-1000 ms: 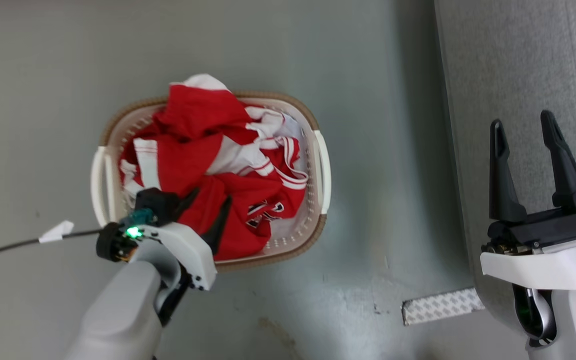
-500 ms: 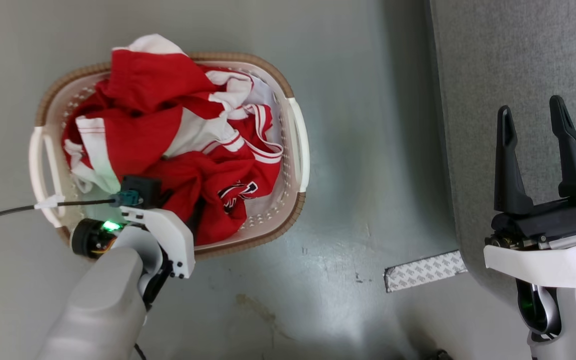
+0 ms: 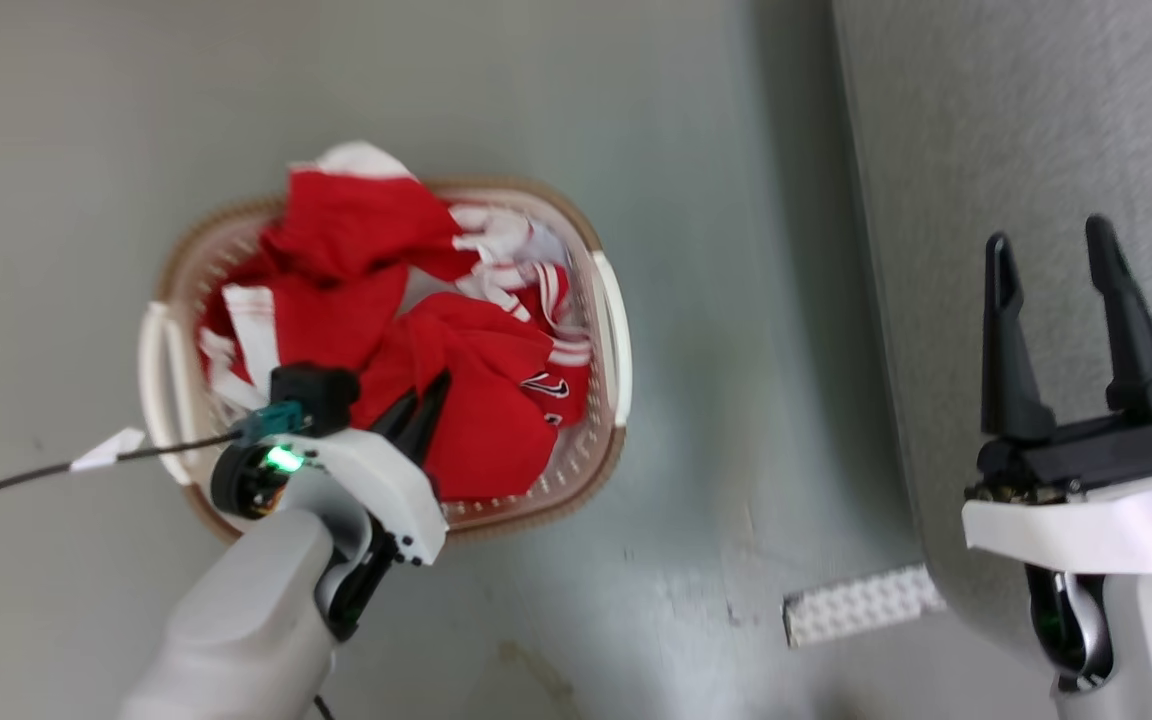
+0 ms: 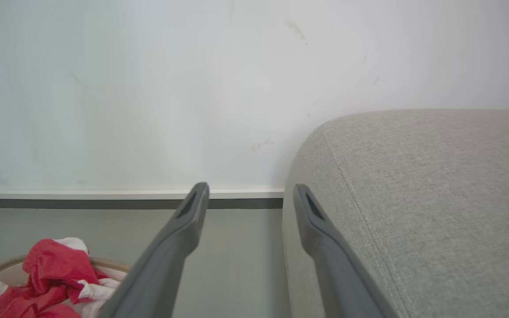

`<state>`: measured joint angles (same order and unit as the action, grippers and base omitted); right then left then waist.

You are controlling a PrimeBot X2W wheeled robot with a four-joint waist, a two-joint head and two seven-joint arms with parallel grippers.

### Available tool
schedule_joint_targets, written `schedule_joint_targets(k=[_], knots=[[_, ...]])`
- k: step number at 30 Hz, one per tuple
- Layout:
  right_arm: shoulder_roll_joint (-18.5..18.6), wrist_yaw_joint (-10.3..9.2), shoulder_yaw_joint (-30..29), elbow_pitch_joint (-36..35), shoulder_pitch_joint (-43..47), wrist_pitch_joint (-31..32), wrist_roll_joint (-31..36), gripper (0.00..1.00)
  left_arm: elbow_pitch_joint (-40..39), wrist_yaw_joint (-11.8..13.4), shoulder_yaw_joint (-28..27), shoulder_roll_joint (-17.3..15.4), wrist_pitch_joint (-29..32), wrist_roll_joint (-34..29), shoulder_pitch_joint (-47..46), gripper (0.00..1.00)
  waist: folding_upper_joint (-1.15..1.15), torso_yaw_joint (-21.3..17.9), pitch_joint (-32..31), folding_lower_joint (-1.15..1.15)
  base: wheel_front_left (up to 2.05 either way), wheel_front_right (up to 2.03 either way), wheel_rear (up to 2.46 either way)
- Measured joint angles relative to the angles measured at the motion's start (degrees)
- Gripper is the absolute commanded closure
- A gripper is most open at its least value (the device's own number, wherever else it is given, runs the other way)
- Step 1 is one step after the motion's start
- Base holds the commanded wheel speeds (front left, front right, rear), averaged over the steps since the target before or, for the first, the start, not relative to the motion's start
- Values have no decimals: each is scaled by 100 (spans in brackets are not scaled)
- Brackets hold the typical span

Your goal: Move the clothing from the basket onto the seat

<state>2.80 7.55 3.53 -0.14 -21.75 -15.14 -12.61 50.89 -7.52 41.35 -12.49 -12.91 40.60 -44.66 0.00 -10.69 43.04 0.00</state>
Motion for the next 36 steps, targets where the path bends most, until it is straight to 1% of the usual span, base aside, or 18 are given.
schedule_joint_targets(k=[4,7,11,18,24,27,31,33,36], knots=[[1,0,16,199,174,0,3,0,-470,0,68,-199,-168,290,253,100,0,95,-544,0,0,0,0],[0,0,112,357,337,0,12,0,-822,0,-8,-265,-201,394,487,100,0,172,-1022,-1,0,0,0],[-1,0,243,547,594,1,34,0,-1391,52,-352,-363,-221,308,863,100,0,274,-1722,-2,0,0,0],[-1,0,459,798,1089,0,25,0,-2459,361,-771,-425,-222,65,1788,100,0,433,-2960,-3,0,0,0],[0,0,610,924,1487,0,0,0,-3357,692,-943,-626,-221,5,2398,100,0,538,-3885,-4,0,0,0],[-1,0,646,914,1533,0,-15,0,-3900,846,-1000,-764,-125,-5,2510,100,0,589,-4206,-4,0,0,0],[1,0,751,906,1595,0,-46,0,-4482,1027,-1099,-964,42,-4,2602,100,0,666,-4428,-3,0,0,0],[2,0,880,888,1592,0,-52,0,-4712,1101,-1117,-1045,132,-3,2655,100,0,694,-4466,-3,0,0,0],[2,0,1202,843,1526,0,-47,0,-5070,1129,-1104,-1163,292,1,2697,100,0,698,-4470,-2,0,0,0]])
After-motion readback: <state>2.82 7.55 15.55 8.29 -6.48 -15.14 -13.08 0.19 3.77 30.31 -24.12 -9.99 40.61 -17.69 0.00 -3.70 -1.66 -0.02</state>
